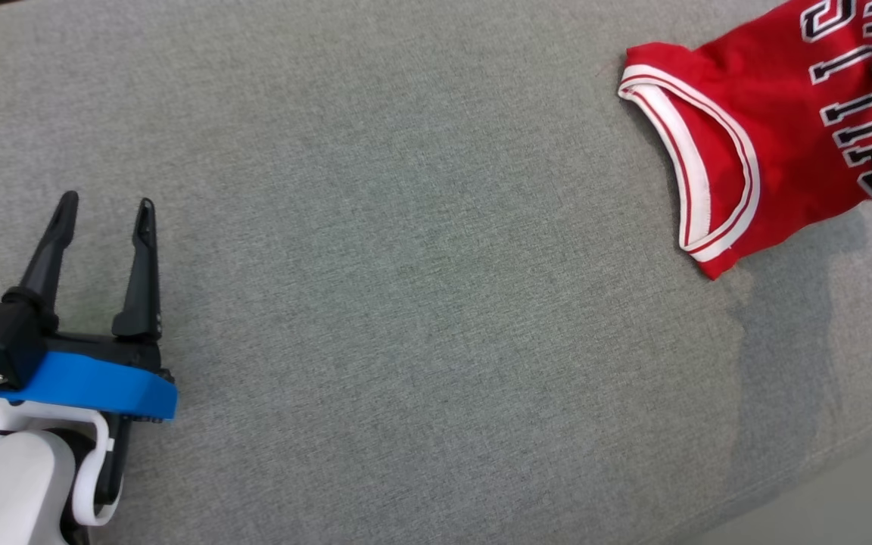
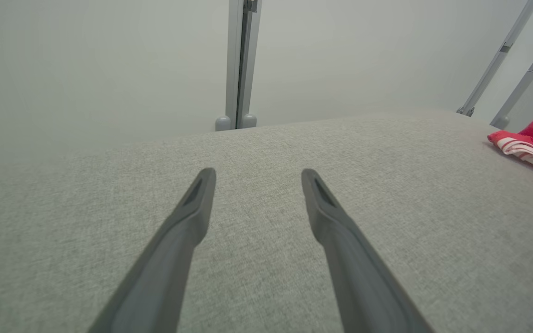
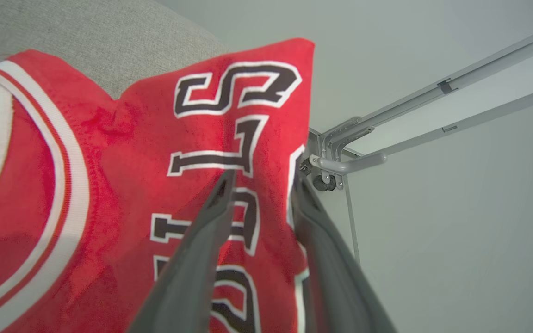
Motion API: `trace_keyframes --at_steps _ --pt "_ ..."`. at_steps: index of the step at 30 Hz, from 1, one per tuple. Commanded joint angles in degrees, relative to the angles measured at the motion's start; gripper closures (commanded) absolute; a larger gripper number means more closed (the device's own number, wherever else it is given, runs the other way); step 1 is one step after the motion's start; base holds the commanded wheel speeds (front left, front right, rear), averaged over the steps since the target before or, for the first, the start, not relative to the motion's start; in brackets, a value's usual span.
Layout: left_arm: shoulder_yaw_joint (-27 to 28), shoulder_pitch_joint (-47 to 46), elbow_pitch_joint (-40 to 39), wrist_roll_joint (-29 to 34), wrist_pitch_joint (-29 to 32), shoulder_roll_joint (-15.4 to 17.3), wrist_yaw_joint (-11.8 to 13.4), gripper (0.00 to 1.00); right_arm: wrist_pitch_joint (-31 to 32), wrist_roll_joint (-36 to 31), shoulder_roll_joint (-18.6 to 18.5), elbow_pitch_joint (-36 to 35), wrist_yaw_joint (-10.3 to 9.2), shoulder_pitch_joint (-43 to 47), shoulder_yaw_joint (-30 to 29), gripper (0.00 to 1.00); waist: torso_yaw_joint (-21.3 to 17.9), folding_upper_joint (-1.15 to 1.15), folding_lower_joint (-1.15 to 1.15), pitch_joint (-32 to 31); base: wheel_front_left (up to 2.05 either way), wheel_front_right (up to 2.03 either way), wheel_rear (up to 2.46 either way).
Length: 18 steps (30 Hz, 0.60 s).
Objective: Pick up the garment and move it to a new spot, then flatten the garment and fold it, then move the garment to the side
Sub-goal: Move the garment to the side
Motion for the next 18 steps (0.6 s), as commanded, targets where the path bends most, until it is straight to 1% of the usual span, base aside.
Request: trace_keyframes --at_steps 1,6,9,10,13,15,18 --pt "-0.5 0.3 0.2 -0.1 -0.4 -0.2 0.0 0.00 -0.3 -0.6 0.2 0.6 -0.07 0.5 -0.6 0.00 0.2 0.00 0.00 -0.5 0.00 0.00 0.00" --pt "-1.2 0.7 2.2 -0.7 -1.9 -1.8 -0.4 0.00 -2.4 -0.9 1.1 1.8 -0.07 1.6 -2.4 0.00 1.8 0.00 0.00 -3.7 0.00 0.00 0.00" --pt "-1.7 1.5 4.6 -1.6 -3.9 -3.6 -0.7 0.00 -5.6 0.6 2.0 1.0 -0.06 3.6 -4.5 0.00 3.5 0.00 0.00 -7.2 0.00 0.00 0.00" --pt "-1.9 2.5 6.4 -2.1 -5.1 -4.9 -0.8 0.00 -8.0 1.9 3.5 -0.4 -0.05 6.1 -6.3 0.00 4.9 0.00 0.00 -10.0 0.00 0.00 0.00" --pt "-2.0 4.1 8.9 -3.1 -6.7 -7.0 -0.9 0.00 -10.9 4.1 4.3 -2.7 -0.07 11.3 -10.7 0.00 7.5 0.00 0.00 -14.2 0.00 0.00 0.00" --pt "-1.8 5.4 10.6 -3.7 -7.4 -8.2 -1.2 0.00 -12.6 6.4 6.3 -5.3 -0.05 15.7 -13.2 0.00 9.4 0.00 0.00 -16.9 0.00 0.00 0.00" --pt "-1.4 7.7 12.6 -3.9 -8.0 -9.7 -1.4 0.00 -13.9 8.2 7.9 -11.0 -0.05 23.3 -17.4 0.00 11.8 0.00 0.00 -20.5 0.00 0.00 0.00"
